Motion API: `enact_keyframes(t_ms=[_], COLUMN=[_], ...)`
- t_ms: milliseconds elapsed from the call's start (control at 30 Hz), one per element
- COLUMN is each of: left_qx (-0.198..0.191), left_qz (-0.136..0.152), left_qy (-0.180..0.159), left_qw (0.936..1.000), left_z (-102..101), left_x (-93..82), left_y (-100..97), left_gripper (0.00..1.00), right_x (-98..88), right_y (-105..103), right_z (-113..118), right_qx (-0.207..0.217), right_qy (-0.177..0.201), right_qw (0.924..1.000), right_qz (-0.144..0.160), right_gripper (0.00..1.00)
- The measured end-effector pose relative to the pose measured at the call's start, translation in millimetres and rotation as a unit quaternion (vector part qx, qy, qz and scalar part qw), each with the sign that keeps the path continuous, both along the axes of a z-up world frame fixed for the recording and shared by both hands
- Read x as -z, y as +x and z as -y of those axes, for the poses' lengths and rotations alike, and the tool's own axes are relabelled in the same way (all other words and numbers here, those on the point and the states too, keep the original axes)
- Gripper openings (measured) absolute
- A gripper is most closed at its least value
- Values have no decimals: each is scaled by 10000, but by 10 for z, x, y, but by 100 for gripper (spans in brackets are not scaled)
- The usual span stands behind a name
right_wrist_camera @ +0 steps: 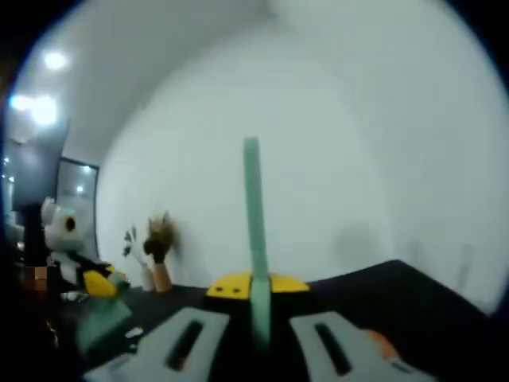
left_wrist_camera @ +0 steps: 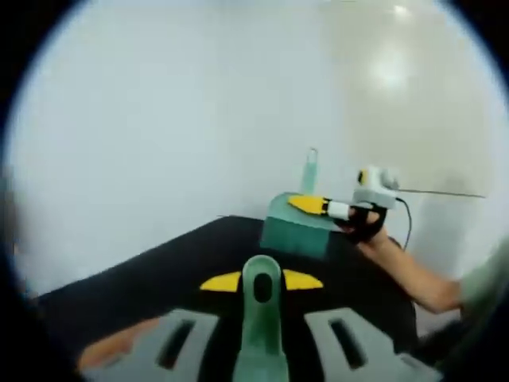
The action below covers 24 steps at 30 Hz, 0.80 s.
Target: Pick up the broom and sweep the trash on the tabletop into the dustpan.
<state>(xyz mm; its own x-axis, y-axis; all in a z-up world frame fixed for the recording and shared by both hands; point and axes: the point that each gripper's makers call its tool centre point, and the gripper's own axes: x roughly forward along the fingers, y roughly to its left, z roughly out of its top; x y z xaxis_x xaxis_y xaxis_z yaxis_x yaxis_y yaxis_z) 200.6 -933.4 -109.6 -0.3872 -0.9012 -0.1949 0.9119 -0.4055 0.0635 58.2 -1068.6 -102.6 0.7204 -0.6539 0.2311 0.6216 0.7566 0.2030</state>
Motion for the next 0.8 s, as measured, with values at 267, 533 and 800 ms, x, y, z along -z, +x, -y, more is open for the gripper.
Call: enact_keyframes(t_ms=[267, 533, 800], left_qx=[-916, -1835, -2663], left_qz=[-187, -463, -610], left_qy=[-120, 91, 390], left_qw=[9955, 9819, 9612], left_z=[-237, -459, -540], left_x=[-132, 94, 279], left_y=[745, 1448, 2120], left_gripper=[18, 18, 18], right_x=[-7, -15, -7], right_y=[4, 5, 43], right_z=[27, 20, -23], right_qx=[1, 23, 1], right_qy=[-15, -49, -89], right_qw=[10000, 10000, 9999], right_qz=[-37, -79, -143], right_gripper=[4, 4, 4])
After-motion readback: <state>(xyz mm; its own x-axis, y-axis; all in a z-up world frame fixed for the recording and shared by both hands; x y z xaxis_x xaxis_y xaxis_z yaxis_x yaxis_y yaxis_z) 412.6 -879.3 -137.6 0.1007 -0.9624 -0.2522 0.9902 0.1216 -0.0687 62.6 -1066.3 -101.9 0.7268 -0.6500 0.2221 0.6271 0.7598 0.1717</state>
